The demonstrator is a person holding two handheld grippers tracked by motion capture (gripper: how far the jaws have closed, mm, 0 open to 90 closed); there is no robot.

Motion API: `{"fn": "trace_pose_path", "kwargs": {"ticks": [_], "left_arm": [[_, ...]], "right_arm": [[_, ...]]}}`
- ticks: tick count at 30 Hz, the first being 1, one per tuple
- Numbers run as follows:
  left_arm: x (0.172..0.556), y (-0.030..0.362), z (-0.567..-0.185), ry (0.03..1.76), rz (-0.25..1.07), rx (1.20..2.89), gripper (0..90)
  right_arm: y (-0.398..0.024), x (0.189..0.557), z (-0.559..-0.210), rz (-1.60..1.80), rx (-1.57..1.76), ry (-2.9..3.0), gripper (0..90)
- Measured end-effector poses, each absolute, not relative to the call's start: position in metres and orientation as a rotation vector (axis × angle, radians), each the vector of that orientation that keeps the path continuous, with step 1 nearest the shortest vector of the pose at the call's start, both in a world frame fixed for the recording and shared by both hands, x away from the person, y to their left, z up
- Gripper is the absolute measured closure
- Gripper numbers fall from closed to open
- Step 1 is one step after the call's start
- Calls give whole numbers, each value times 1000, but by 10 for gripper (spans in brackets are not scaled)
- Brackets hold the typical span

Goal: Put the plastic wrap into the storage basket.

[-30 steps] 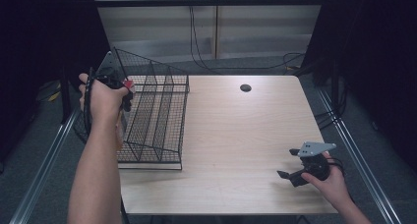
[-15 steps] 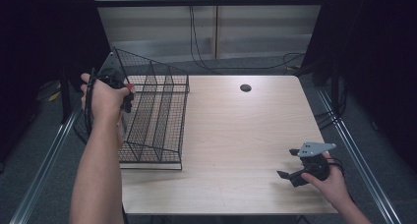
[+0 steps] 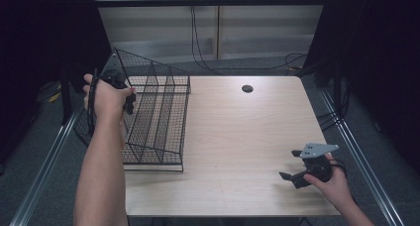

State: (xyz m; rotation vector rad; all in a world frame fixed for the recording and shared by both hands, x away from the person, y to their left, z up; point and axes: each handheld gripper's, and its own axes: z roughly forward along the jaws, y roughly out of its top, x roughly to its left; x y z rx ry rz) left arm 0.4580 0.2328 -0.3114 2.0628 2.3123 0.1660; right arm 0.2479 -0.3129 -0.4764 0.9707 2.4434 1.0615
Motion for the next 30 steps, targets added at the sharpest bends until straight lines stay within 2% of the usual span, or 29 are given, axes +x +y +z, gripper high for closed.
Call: {"fn": "trace_pose_path", "kwargs": {"ticks": [9, 10, 16, 21, 23, 26, 28, 30], "left_arm": [[460, 230, -312, 2314, 182, 2080, 392], [460, 230, -310, 2308, 151, 2077, 385], [460, 231, -310, 2289, 191, 2062, 309], [456, 236, -304, 2269, 170, 2041, 262], [455, 237, -300, 2249, 160, 2021, 251], [452, 237, -291, 2233, 246, 1996, 238], [449, 239, -284, 2205, 204, 2019, 235], [447, 237, -280, 2193, 226, 2020, 228]], "right_arm": [[-312, 248, -476, 1060, 963, 2440, 71], [-313, 248, -476, 1060, 960, 2440, 71], [-312, 248, -476, 1062, 966, 2441, 71], [-311, 251, -476, 1064, 956, 2445, 71], [-310, 250, -477, 1060, 954, 2448, 71], [-310, 250, -476, 1059, 956, 2445, 70], [-311, 249, -476, 1061, 961, 2441, 70], [-311, 249, -476, 1060, 959, 2438, 71]]}}
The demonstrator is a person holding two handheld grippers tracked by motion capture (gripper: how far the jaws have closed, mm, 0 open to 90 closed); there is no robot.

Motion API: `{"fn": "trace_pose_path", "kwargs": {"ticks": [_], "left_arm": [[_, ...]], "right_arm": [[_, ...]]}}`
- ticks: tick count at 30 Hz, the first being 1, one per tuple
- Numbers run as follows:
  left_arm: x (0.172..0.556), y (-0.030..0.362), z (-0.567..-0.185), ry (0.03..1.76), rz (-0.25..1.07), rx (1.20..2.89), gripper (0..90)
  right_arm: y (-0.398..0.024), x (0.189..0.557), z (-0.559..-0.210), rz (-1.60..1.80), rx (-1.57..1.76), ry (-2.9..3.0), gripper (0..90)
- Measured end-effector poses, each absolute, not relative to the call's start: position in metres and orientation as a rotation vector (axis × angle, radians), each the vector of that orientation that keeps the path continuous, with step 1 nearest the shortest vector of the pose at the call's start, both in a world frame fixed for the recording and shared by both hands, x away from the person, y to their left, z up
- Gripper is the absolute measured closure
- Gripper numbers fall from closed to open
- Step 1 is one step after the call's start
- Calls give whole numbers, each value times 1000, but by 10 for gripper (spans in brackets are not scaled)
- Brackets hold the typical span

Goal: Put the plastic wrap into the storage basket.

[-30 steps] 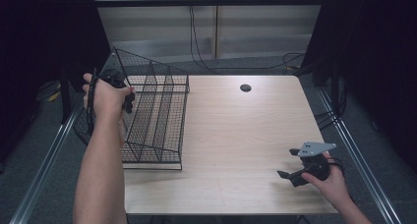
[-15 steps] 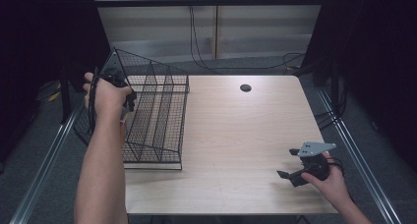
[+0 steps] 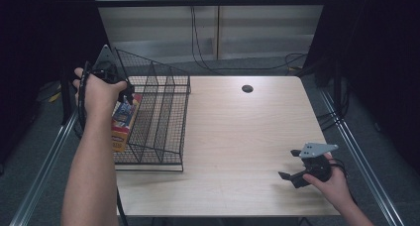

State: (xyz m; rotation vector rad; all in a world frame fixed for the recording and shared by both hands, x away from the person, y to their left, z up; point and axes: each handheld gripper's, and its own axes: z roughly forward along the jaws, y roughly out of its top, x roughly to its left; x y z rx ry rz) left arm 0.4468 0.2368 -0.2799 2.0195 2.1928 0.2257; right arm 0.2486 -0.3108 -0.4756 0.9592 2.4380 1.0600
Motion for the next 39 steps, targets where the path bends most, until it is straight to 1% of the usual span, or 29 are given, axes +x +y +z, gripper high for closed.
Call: {"fn": "trace_pose_path", "kwargs": {"ticks": [10, 16, 26, 36, 39], "left_arm": [[439, 217, -264, 2102, 208, 2019, 150], [432, 201, -258, 2039, 210, 2026, 126], [418, 182, -251, 1934, 214, 2035, 113], [411, 159, -258, 1822, 192, 2042, 101], [409, 151, -260, 1786, 202, 2058, 97]], "right_arm": [[-314, 244, -474, 1062, 975, 2429, 70], [-314, 244, -474, 1064, 976, 2425, 70], [-314, 245, -472, 1069, 972, 2418, 70], [-314, 244, -472, 1066, 970, 2418, 70], [-314, 244, -472, 1065, 973, 2417, 70]]}}
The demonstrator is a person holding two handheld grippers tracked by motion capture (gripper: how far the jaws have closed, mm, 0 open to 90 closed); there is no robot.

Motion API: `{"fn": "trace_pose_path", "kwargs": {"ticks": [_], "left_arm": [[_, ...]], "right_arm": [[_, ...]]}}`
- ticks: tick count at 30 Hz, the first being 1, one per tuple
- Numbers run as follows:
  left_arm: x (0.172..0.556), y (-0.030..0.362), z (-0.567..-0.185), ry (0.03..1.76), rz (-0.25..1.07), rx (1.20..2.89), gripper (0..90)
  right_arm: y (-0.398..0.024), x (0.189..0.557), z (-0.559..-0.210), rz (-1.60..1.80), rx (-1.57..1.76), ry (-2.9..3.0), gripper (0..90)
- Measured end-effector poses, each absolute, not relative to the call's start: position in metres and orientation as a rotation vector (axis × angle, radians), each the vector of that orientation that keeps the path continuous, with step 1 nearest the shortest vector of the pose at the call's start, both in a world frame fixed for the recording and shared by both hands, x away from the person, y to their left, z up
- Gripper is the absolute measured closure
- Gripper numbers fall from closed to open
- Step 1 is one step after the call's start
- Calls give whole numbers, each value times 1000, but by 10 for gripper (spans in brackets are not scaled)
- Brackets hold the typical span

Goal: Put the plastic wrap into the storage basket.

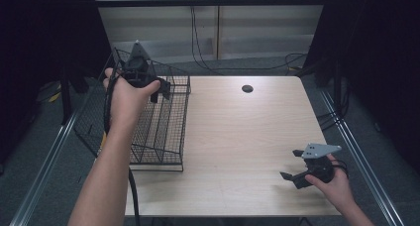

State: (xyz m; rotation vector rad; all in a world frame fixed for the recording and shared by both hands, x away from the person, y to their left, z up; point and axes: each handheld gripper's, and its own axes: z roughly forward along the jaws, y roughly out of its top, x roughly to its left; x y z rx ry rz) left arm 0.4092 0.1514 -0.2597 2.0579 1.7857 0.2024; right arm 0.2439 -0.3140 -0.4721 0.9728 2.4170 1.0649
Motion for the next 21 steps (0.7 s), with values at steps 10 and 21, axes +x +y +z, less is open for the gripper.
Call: {"fn": "trace_pose_path", "kwargs": {"ticks": [10, 21], "left_arm": [[399, 129, -270, 1682, 199, 2040, 83], [395, 107, -285, 1606, 182, 2028, 75]], "right_arm": [[-314, 244, -472, 1065, 967, 2415, 70], [-313, 244, -472, 1060, 961, 2424, 70]]}}
